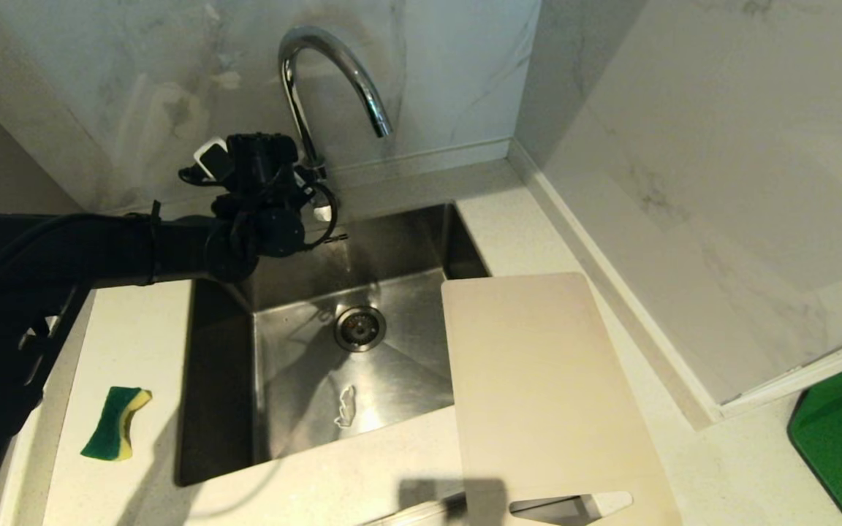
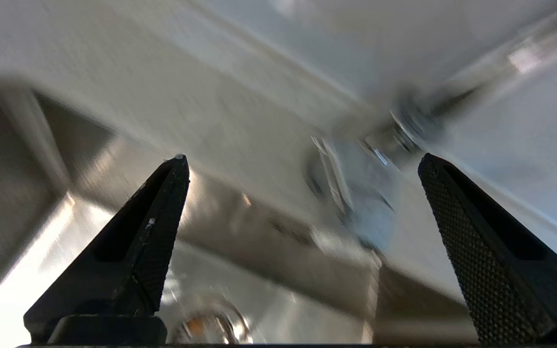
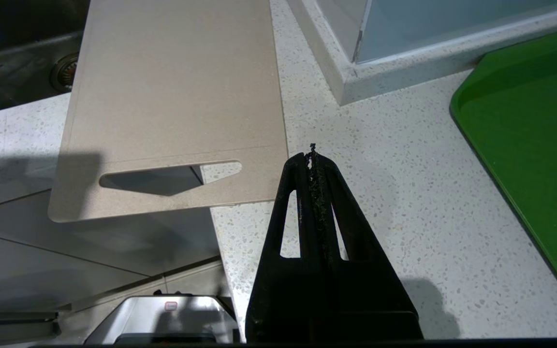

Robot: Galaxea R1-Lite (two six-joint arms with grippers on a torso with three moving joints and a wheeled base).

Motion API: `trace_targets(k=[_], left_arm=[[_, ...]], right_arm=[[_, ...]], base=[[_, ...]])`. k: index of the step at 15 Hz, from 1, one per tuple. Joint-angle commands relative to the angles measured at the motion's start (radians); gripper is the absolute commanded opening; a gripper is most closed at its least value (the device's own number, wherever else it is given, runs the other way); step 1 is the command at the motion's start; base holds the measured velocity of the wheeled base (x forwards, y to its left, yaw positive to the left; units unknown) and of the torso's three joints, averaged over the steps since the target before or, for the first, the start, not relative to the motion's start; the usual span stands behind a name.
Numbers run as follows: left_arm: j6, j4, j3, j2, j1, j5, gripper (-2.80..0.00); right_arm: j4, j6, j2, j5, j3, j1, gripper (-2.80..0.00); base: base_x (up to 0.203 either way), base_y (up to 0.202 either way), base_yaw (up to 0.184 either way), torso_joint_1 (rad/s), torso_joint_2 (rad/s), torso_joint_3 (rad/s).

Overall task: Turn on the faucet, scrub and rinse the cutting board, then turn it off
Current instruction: Turn on the tap

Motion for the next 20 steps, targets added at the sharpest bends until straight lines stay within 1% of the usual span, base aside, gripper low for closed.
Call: trace_targets(k=[1, 3, 6, 10, 17, 20], left_arm=[[0.006, -0.016, 0.0, 0.033, 0.018, 0.005, 0.0], [0.021, -0.033, -0.001, 0.049, 0.029, 0.001, 0.0], [0.063, -0.088, -0.001, 0.07, 0.037, 0.001, 0.0], [0.07, -0.093, -0.01, 0.091, 0.058, -0.007, 0.0], [0.069, -0.089, -0.009, 0.092, 0.072, -0.019, 0.0], [0.064, -0.037, -0.009, 0.086, 0.074, -0.026, 0.0]], right_arm=[[0.0, 0.001, 0.001, 0.0, 0.0, -0.001, -2.8], [0.0, 0.0, 0.001, 0.0, 0.0, 0.0, -2.8], [0.0, 0.0, 0.001, 0.0, 0.0, 0.0, -2.8], [0.0, 0.0, 0.001, 0.0, 0.0, 0.0, -2.8], [0.0, 0.0, 0.001, 0.0, 0.0, 0.0, -2.8], [0.0, 0.0, 0.001, 0.0, 0.0, 0.0, -2.8]], base=[[0.0, 0.0, 0.0, 0.0, 0.0, 0.0], [0.0, 0.0, 0.0, 0.0, 0.0, 0.0], [0.0, 0.0, 0.0, 0.0, 0.0, 0.0], [0.0, 0.0, 0.0, 0.0, 0.0, 0.0], [0.0, 0.0, 0.0, 0.0, 0.0, 0.0], [0.0, 0.0, 0.0, 0.0, 0.0, 0.0]])
